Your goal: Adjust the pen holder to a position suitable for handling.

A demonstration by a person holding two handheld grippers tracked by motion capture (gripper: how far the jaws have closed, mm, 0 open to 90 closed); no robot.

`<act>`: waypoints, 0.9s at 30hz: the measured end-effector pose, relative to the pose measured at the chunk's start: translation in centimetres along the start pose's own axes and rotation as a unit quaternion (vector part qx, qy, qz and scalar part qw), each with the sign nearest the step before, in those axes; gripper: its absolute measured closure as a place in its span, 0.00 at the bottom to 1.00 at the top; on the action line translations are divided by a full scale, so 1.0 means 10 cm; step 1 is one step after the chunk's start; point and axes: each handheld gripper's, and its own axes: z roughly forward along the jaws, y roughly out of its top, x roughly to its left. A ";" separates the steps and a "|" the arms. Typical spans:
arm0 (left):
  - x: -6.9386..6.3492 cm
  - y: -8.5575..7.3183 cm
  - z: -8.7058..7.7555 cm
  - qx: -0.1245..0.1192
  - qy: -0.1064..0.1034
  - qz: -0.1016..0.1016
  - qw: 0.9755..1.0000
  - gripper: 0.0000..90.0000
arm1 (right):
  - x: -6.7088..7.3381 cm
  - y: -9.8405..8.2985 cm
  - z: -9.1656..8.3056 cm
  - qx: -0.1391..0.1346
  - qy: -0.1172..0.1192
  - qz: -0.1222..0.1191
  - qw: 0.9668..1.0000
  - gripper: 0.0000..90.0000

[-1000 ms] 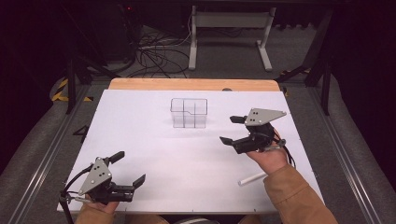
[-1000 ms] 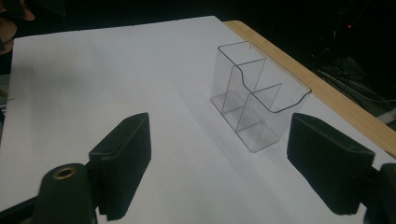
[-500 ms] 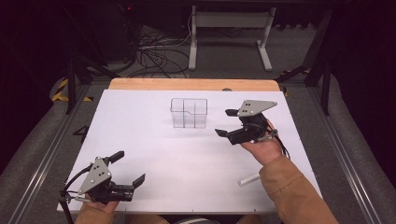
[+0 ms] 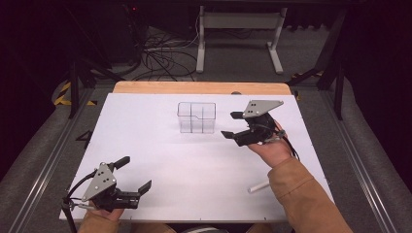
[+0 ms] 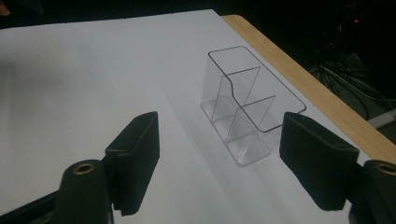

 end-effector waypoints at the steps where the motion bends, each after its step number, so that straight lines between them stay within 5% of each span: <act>1: 0.00 0.00 0.00 0.000 0.000 0.000 1.000 0.01 | -0.02 0.01 0.02 0.005 0.000 0.001 1.000 0.35; 10: 0.03 -0.01 0.00 -0.001 -0.003 -0.006 1.000 0.01 | -0.17 0.10 0.31 0.042 0.003 -0.005 0.999 0.43; 15: 0.04 -0.02 -0.01 -0.003 -0.003 -0.012 1.000 0.01 | -0.21 0.17 0.50 0.070 0.003 -0.021 0.997 0.46; 27: 0.06 -0.03 -0.02 -0.002 -0.001 -0.012 1.000 0.01 | -0.34 0.19 0.87 0.126 -0.003 -0.019 0.992 0.50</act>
